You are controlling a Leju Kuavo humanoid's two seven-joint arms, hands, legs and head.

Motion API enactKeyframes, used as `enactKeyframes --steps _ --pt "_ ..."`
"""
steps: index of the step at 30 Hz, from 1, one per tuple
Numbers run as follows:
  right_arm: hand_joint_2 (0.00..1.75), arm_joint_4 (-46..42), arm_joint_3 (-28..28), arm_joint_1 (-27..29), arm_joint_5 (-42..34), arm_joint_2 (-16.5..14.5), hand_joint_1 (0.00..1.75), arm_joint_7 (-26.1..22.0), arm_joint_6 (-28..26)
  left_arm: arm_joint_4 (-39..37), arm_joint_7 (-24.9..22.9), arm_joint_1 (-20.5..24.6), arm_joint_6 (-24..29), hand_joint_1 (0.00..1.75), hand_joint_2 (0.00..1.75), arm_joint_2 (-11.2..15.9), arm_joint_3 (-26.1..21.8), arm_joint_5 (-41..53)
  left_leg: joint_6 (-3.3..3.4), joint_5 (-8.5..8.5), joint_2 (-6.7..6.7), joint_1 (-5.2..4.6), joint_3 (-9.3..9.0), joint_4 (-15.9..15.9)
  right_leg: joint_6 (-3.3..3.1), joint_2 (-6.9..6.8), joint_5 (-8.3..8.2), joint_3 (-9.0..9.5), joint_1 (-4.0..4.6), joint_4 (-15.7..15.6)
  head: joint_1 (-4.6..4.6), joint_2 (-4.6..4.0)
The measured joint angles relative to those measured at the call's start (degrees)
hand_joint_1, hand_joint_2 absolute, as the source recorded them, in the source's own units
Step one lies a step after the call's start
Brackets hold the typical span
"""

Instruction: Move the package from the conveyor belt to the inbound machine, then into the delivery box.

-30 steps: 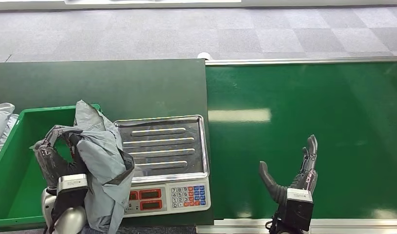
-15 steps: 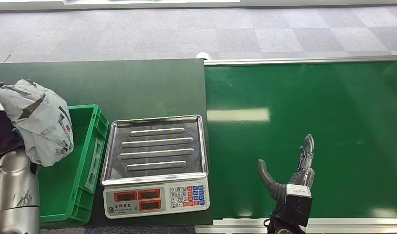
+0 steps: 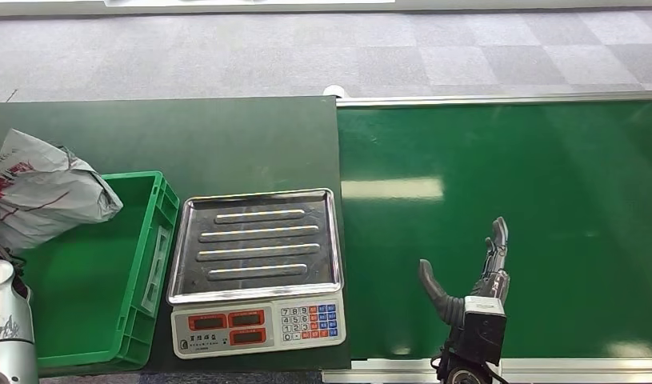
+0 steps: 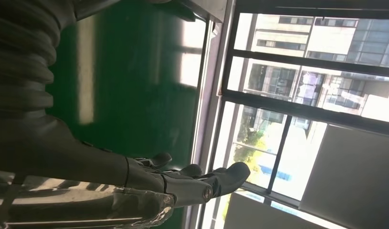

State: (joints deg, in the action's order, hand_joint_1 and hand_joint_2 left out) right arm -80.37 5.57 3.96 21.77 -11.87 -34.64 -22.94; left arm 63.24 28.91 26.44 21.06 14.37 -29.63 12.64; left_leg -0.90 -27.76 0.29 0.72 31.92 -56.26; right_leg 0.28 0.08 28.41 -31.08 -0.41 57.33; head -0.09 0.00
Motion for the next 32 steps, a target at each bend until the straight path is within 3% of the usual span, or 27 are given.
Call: enactKeyframes --steps 12,13,14,16,17,18,23,32 --pt "1.75 1.02 -0.75 0.28 -0.27 0.02 0.00 0.08 -0.36 15.85 -0.70 -8.98 -4.82 1.75 1.75 -4.11 0.75 -1.74 0.00 -0.01 -0.01 0.02 0.03 0.00 0.00 0.01 0.00 -0.05 0.02 0.00 -0.01 0.00" --pt "1.75 1.08 -0.80 0.41 -0.36 0.02 0.00 0.02 -0.44 17.67 -0.51 -9.99 -5.17 1.58 1.75 -4.62 1.12 -1.91 0.00 -0.01 0.00 0.02 0.04 0.00 0.00 0.01 0.00 -0.06 0.02 0.00 -0.01 0.00" --pt "1.75 1.15 -0.85 0.50 -0.43 0.01 0.00 -0.06 -0.46 19.62 -0.35 -10.94 -5.60 1.24 1.75 -5.09 1.54 -2.10 0.00 -0.01 0.00 0.02 0.06 0.00 0.00 0.01 0.00 -0.07 0.02 0.00 -0.01 0.00" --pt "1.75 1.33 -0.93 0.55 -0.50 0.01 0.00 -0.16 -0.45 23.36 -0.35 -12.48 -6.45 0.37 1.75 -5.87 2.45 -2.39 0.00 -0.02 -0.01 0.01 0.07 0.00 0.00 0.00 0.00 -0.07 0.01 -0.01 -0.01 0.00" --pt "1.75 1.41 -0.96 0.56 -0.50 0.00 0.00 -0.19 -0.43 25.08 -0.53 -13.12 -6.74 0.10 1.75 -6.18 2.89 -2.32 0.01 -0.02 -0.01 0.00 0.07 0.00 0.00 0.00 0.00 -0.07 0.00 -0.01 -0.01 0.00" --pt "1.75 1.48 -0.98 0.57 -0.50 0.00 0.00 -0.20 -0.40 26.57 -0.77 -13.68 -6.94 0.00 1.75 -6.44 3.32 -2.16 0.01 -0.02 -0.02 0.00 0.07 0.00 0.00 0.00 0.00 -0.06 0.00 -0.01 -0.01 0.00" --pt "1.75 1.88 -1.34 0.65 -0.50 0.00 0.00 -0.20 -0.36 30.98 -1.66 -15.58 -6.85 0.00 1.75 -7.42 5.00 -0.86 0.01 -0.01 -0.03 0.01 0.05 0.00 0.00 -0.01 0.00 -0.06 0.01 -0.02 -0.02 0.00" --pt "1.75 2.89 -1.86 0.70 -0.68 0.01 0.00 -0.42 -0.36 31.32 -3.44 -15.45 -6.26 0.00 1.75 -7.97 5.74 -0.64 0.00 -0.01 -0.04 0.02 0.05 0.00 0.00 -0.01 0.00 -0.05 0.02 -0.01 -0.01 0.00"
